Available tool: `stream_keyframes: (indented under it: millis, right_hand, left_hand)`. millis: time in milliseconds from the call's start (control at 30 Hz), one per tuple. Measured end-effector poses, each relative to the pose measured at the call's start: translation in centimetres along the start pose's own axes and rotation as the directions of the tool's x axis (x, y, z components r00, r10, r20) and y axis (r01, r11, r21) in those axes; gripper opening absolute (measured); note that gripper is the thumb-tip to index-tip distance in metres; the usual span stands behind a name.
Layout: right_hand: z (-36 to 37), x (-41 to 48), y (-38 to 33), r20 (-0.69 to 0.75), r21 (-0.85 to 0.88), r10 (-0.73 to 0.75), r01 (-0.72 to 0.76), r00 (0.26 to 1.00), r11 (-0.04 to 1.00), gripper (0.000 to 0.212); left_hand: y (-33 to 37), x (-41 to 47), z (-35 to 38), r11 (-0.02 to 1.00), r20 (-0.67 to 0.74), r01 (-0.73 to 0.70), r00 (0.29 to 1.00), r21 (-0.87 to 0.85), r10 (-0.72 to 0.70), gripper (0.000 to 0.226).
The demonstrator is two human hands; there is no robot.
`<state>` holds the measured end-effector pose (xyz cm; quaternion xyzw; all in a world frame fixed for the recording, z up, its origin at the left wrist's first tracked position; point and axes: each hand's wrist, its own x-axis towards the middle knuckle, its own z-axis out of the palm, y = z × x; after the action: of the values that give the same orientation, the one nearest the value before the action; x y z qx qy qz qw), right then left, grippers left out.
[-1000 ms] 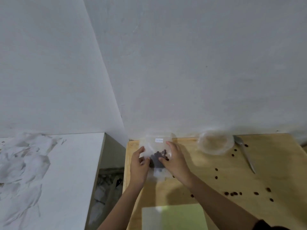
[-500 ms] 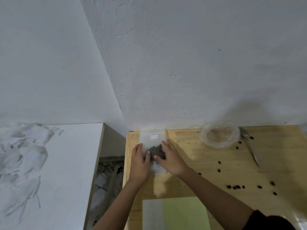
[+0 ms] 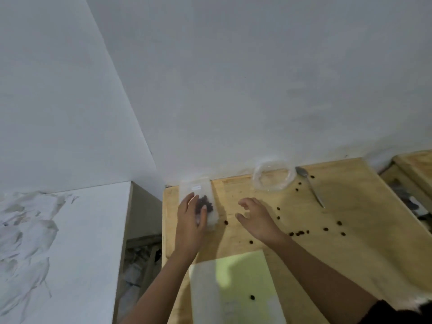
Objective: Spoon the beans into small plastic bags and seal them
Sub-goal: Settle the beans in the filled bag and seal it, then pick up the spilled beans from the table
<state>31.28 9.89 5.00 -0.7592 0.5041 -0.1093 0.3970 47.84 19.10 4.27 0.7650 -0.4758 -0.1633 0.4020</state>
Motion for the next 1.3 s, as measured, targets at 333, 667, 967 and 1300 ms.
stream_keyframes:
  millis: [333,667,967,1300]
  right_hand:
    - [3.4,-12.9,8.8,0.118,0.055,0.136,-0.143,0.984,0.988,0.012]
    - [7.8,-15.2,9.2,-0.014,0.099,0.122,-0.121,0.992,0.988,0.029]
    - [7.8,-14.6,9.1,0.13,-0.091,0.02,-0.008,0.991,0.996,0.012]
    - [2.0,-8.1,8.4,0.148,0.77,0.364,-0.338,0.919,0.54,0.013]
  left_hand:
    - [-4.2,-11.1,6.1,0.985,0.369,-0.105,0.928,0.136,0.048,0.05]
    - [-5.4,-13.8,7.6,0.933,0.377,-0.165,0.926,0.321,0.035,0.069]
    - [-4.8,-13.5,8.6,0.936,0.265,-0.073,0.964,0.345,-0.022,0.062]
    - [-4.2,-12.3,9.5,0.901,0.218,-0.065,0.975,0.43,-0.034,0.057]
